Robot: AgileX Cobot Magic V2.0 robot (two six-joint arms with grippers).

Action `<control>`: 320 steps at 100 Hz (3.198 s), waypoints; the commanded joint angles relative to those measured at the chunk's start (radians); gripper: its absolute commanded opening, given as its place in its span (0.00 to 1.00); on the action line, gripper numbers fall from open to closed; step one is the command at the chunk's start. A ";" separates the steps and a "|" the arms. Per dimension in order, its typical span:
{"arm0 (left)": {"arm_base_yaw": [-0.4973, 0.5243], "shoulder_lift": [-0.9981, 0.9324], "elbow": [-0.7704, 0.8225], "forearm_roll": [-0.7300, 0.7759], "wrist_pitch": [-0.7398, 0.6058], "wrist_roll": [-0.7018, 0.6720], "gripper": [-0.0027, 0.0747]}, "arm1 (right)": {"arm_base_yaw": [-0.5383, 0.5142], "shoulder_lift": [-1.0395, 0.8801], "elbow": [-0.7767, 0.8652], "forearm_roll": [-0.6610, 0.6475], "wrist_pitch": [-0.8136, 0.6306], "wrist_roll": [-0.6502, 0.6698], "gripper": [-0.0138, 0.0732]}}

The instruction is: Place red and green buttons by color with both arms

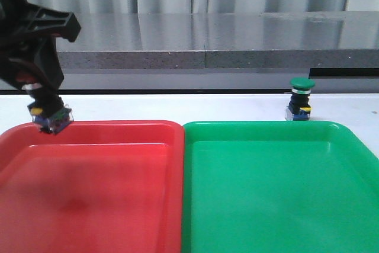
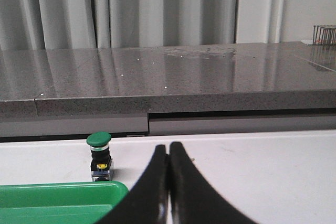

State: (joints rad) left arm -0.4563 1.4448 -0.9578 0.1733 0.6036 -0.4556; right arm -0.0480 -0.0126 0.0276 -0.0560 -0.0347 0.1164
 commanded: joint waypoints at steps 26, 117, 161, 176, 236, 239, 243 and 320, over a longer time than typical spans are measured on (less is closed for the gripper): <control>-0.181 -0.056 0.115 0.047 -0.158 -0.143 0.22 | -0.007 -0.020 -0.019 -0.010 -0.084 0.000 0.08; -0.213 0.009 0.219 0.031 -0.234 -0.144 0.77 | -0.007 -0.020 -0.019 -0.010 -0.084 0.000 0.08; -0.184 -0.208 0.170 0.068 -0.228 -0.144 0.68 | -0.007 -0.020 -0.019 -0.010 -0.084 0.000 0.08; -0.138 -0.355 0.170 0.097 -0.220 -0.144 0.29 | -0.007 -0.020 -0.019 -0.010 -0.084 0.000 0.08; -0.022 -0.741 0.259 0.222 -0.131 -0.155 0.01 | -0.007 -0.020 -0.019 -0.010 -0.084 0.000 0.08; -0.017 -0.754 0.269 0.232 -0.129 -0.155 0.01 | -0.007 -0.020 -0.019 -0.010 -0.084 0.000 0.08; -0.012 -0.774 0.281 0.232 -0.126 -0.155 0.01 | -0.007 -0.020 -0.019 -0.010 -0.084 0.000 0.08; 0.324 -1.138 0.679 0.003 -0.540 0.315 0.01 | -0.007 -0.020 -0.019 -0.010 -0.084 0.000 0.08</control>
State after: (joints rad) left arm -0.1842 0.3388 -0.2909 0.2490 0.2367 -0.2586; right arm -0.0480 -0.0126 0.0276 -0.0560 -0.0347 0.1164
